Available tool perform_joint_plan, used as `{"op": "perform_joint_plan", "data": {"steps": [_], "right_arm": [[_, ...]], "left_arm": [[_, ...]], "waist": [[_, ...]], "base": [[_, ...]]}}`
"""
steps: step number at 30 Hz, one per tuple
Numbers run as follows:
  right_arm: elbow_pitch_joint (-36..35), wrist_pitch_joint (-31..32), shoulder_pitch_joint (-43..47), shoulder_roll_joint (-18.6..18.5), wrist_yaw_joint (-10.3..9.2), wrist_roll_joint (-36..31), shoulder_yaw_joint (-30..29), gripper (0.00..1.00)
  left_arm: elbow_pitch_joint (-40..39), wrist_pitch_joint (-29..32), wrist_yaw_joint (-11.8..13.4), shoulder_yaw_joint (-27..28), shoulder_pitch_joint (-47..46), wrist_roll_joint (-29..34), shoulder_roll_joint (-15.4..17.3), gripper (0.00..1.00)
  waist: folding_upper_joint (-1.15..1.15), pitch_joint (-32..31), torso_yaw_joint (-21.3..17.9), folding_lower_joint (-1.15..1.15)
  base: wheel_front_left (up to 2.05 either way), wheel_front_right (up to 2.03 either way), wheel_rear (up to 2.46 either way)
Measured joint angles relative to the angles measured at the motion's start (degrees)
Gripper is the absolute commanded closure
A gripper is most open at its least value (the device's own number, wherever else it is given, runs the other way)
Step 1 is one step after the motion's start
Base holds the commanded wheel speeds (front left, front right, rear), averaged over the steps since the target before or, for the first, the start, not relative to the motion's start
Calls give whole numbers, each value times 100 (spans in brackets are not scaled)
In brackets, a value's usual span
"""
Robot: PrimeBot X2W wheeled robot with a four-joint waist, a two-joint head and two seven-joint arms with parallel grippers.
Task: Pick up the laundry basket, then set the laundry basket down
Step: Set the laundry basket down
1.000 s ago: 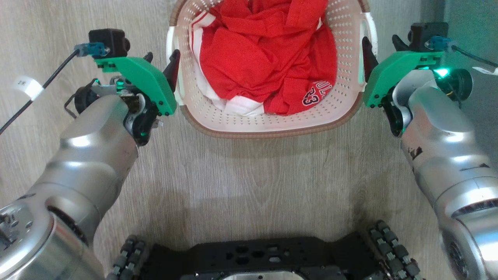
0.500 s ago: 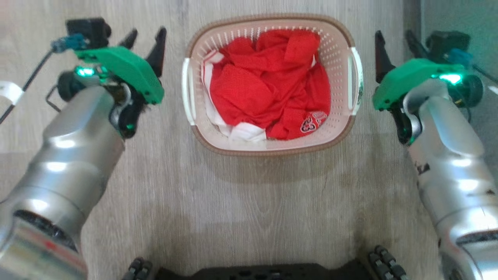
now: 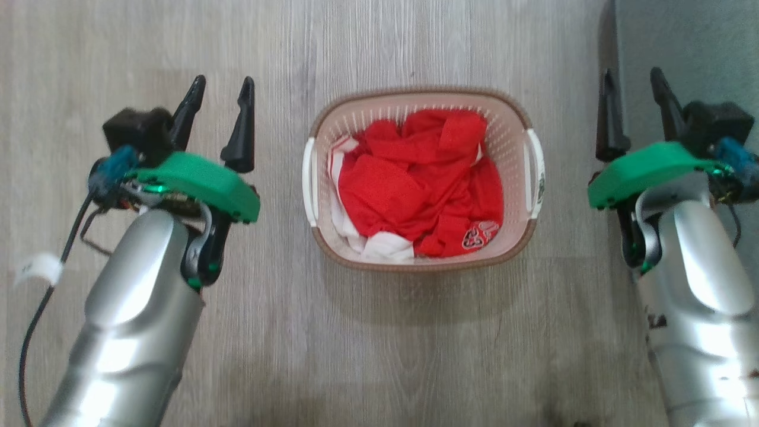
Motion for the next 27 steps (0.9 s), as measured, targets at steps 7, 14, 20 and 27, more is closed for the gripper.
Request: {"op": "perform_joint_plan", "data": {"steps": [7, 14, 20, 27], "right_arm": [[-681, 0, 629, 13, 0, 13, 73, 0], [-1080, 0, 1135, 34, -14, -38, 96, 0], [-1491, 68, 1795, 49, -15, -60, 77, 0], [-2040, 348, 2335, 58, -15, -35, -14, 0]], "left_arm": [[-936, -14, -8, 748, 1003, 728, -169, 0], [-1600, -14, 98, 1111, 1797, 1048, -243, 0], [-2123, -12, 272, 1224, 2544, 1096, -274, 0], [-2733, 359, 457, 1226, 3089, 1096, -187, 0]], "waist": [[0, -555, -12, 0], [0, -1116, -19, 0], [0, -1590, -9, 0], [0, -1987, 2, 0]], "base": [[0, 0, 0], [0, 0, 0], [0, 0, 0], [0, 0, 0]]}}
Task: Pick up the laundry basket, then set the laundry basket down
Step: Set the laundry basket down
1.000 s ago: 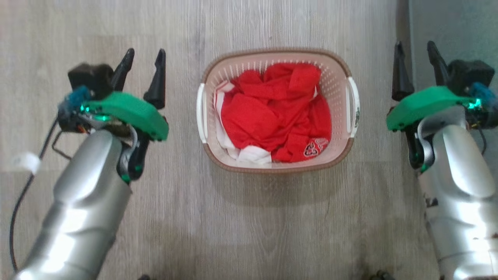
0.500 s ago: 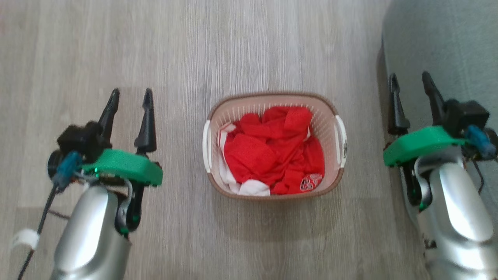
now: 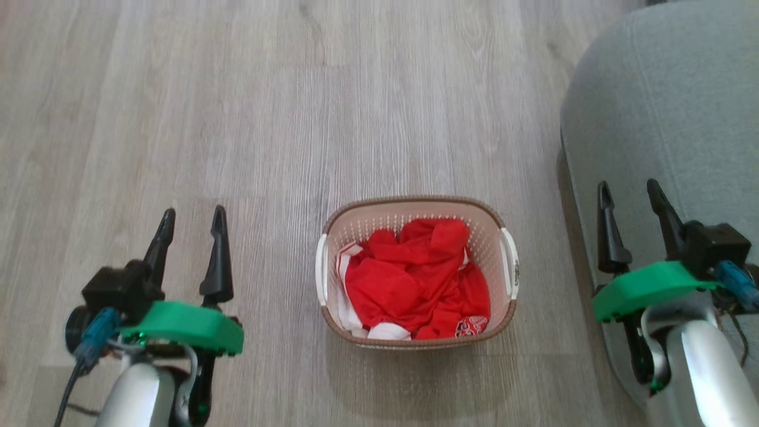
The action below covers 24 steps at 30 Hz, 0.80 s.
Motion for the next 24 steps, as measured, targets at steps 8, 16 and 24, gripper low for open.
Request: {"op": "perform_joint_plan", "data": {"steps": [8, 16, 24], "right_arm": [[-635, 411, 665, 45, 0, 77, -89, 0], [-839, 630, 1101, 77, 0, 77, -86, 0], [-1013, 748, 1367, 79, 0, 127, -105, 0]], "left_arm": [[-644, 441, 197, 9, 676, -1, 165, 0], [-840, 701, 252, -21, 1080, 0, 261, 0], [-920, 795, 320, -75, 1337, -1, 282, 0]], "waist": [[0, -422, -3, 0], [0, -763, 2, 0], [0, -994, 32, 0]], "base": [[0, 0, 0], [0, 0, 0], [0, 0, 0]]}}
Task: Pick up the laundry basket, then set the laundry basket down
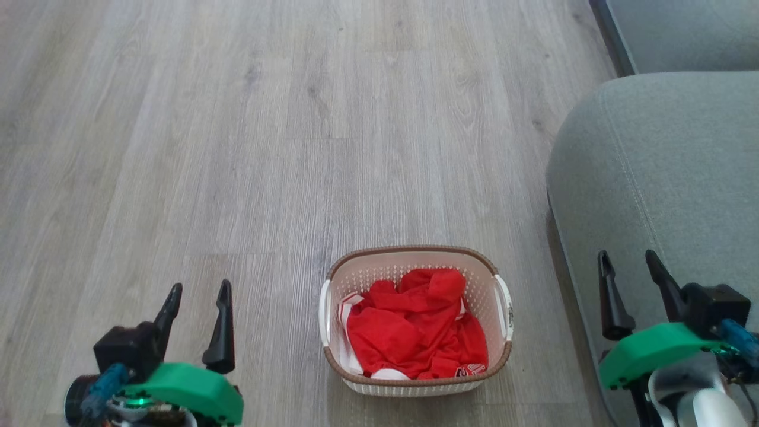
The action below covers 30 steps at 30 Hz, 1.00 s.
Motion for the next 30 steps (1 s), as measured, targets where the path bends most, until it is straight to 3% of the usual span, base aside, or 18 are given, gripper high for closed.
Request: {"op": "perform_joint_plan", "data": {"steps": [27, 28, 30], "right_arm": [[-56, 126, 42, 2, -1, 42, -7, 0], [-59, 126, 43, 2, -1, 42, -8, 100], [125, 125, 58, 14, -1, 42, 2, 100]], "left_arm": [[-16, 49, 182, -116, 0, 46, 80, 0], [-12, 49, 182, -122, 0, 46, 82, 100], [175, 51, 176, -138, 14, 43, 45, 100]], "waist": [[0, -20, -31, 0], [0, -18, -29, 0], [0, -18, -29, 0]], "base": [[0, 0, 0], [0, 0, 0], [0, 0, 0]]}}
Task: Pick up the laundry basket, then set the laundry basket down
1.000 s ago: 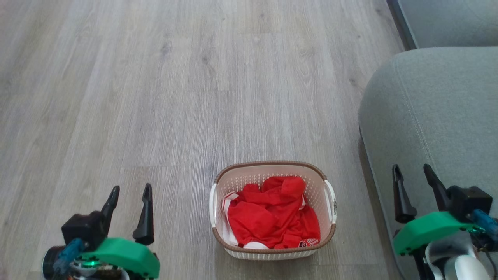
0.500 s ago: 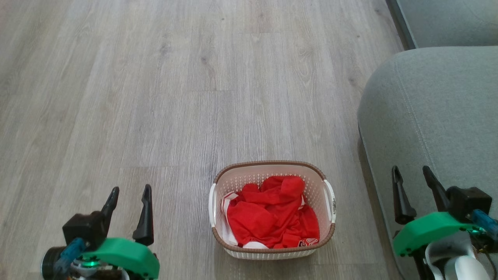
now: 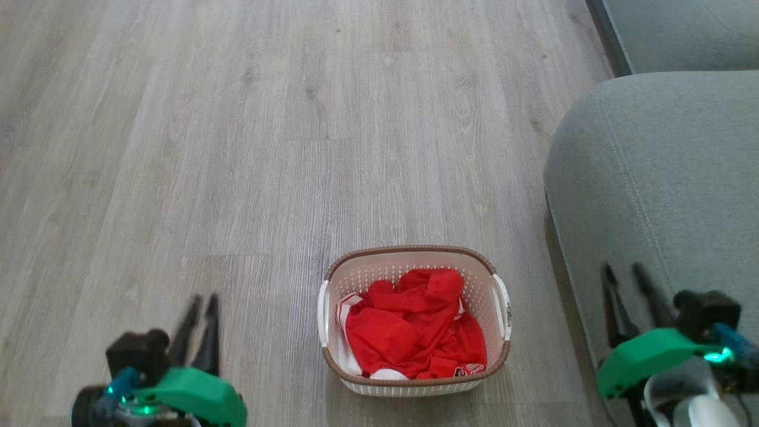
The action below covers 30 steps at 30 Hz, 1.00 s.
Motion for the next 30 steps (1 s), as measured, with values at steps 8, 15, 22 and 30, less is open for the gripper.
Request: {"op": "perform_joint_plan", "data": {"steps": [8, 15, 22, 30], "right_arm": [[212, 27, 116, 12, 0, 348, 2, 100], [276, 59, 112, 12, 0, 816, 0, 100], [352, 102, 102, 12, 0, 1274, -5, 100], [424, 152, 90, 12, 0, 1792, -14, 100]], "left_arm": [[178, 1, -11, 10, 146, -336, -66, 100], [332, 51, -110, 40, 116, -766, -83, 100], [441, 93, -208, 91, 71, -1187, -104, 100], [555, 102, -307, 218, -57, -1669, -132, 100]], "waist": [[0, 5, -14, 0], [0, 8, -29, 0], [0, 12, -44, 0], [0, 16, -61, 0]], "base": [[0, 0, 0], [0, 0, 0], [0, 0, 0], [0, 0, 0]]}}
